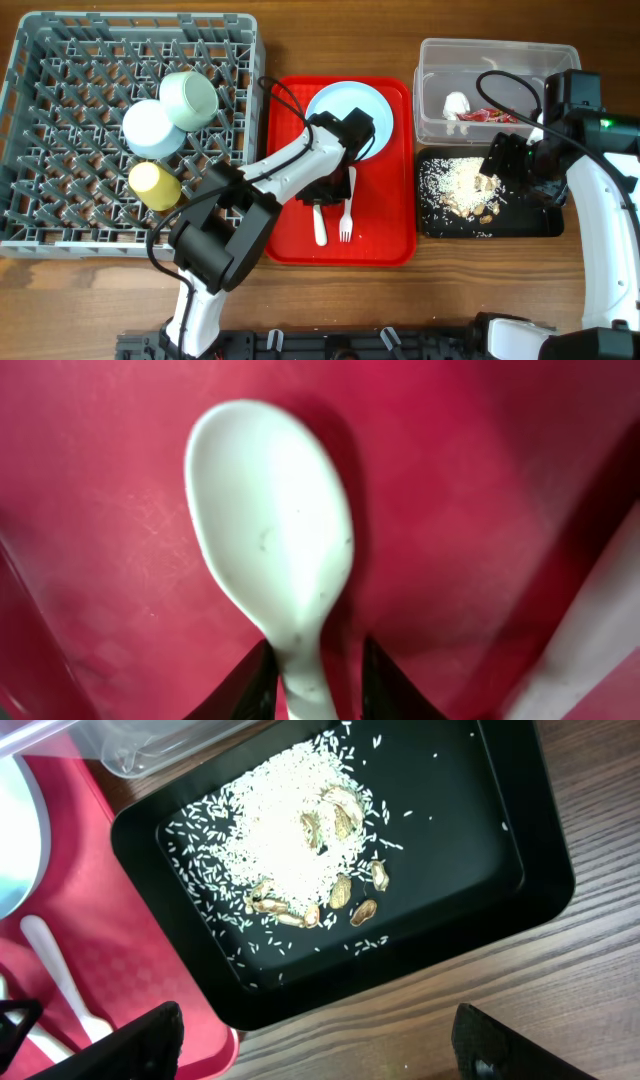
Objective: Sort waste into correct bins and load items into the dishwasher rack
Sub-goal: 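Grasp the white spoon with the left gripper and place it in the rack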
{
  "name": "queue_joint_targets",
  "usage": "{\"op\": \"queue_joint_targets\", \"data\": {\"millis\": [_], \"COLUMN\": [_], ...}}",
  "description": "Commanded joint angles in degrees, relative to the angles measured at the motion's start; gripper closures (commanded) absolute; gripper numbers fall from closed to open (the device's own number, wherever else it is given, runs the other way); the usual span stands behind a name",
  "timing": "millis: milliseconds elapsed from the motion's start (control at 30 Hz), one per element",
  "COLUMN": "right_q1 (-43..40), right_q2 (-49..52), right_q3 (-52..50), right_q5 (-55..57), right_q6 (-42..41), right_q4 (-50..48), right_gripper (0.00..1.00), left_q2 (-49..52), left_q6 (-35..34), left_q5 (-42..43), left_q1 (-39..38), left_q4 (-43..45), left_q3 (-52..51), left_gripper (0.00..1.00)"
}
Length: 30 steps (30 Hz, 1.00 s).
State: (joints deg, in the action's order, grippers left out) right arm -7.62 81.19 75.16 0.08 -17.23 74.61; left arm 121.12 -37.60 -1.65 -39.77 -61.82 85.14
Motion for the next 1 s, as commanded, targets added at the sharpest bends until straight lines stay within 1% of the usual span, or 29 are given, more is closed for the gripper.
{"op": "queue_joint_targets", "data": {"millis": [0, 133, 267, 400, 600, 667, 733, 867, 967], "right_q1": [-0.1, -0.1, -0.1, -0.1, -0.1, -0.1, -0.1, -0.1, -0.1], "right_q2": [-0.4, -0.4, -0.4, -0.4, -0.4, -0.4, -0.4, -0.4, -0.4], "right_q3": [0.9, 0.9, 0.9, 0.9, 0.9, 0.9, 0.9, 0.9, 0.9], "right_q5": [1.0, 1.0, 1.0, 1.0, 1.0, 1.0, 1.0, 1.0, 1.0], "right_q6": [0.8, 0.8, 0.8, 0.8, 0.8, 0.8, 0.8, 0.8, 0.8], "right_q4": [0.5, 1.2, 1.6, 1.7, 1.9, 2.3, 2.5, 2.6, 2.6], "right_gripper": [0.14, 0.14, 0.14, 0.14, 0.14, 0.14, 0.14, 0.14, 0.14], "left_q2": [1.5, 1.5, 1.5, 1.5, 1.5, 1.5, 1.5, -0.7, -7.1], "left_q6": [-0.2, -0.2, -0.2, -0.2, -0.2, -0.2, -0.2, -0.2, -0.1], "left_q5": [-1.2, -1.2, -1.2, -1.0, -1.0, -1.0, -1.0, -1.0, -2.4], "left_q1": [0.0, 0.0, 0.0, 0.0, 0.0, -0.1, -0.1, 0.6, 1.2], "left_q4": [1.4, 1.7, 5.3, 6.2, 7.0, 6.9, 6.6, 6.6, 6.6], "left_q3": [-1.8, -1.8, -1.8, -3.5, -4.7, -4.7, -4.7, -4.5, -4.5], "left_gripper": [0.79, 0.8, 0.81, 0.77, 0.78, 0.93, 0.96, 0.96, 0.96]}}
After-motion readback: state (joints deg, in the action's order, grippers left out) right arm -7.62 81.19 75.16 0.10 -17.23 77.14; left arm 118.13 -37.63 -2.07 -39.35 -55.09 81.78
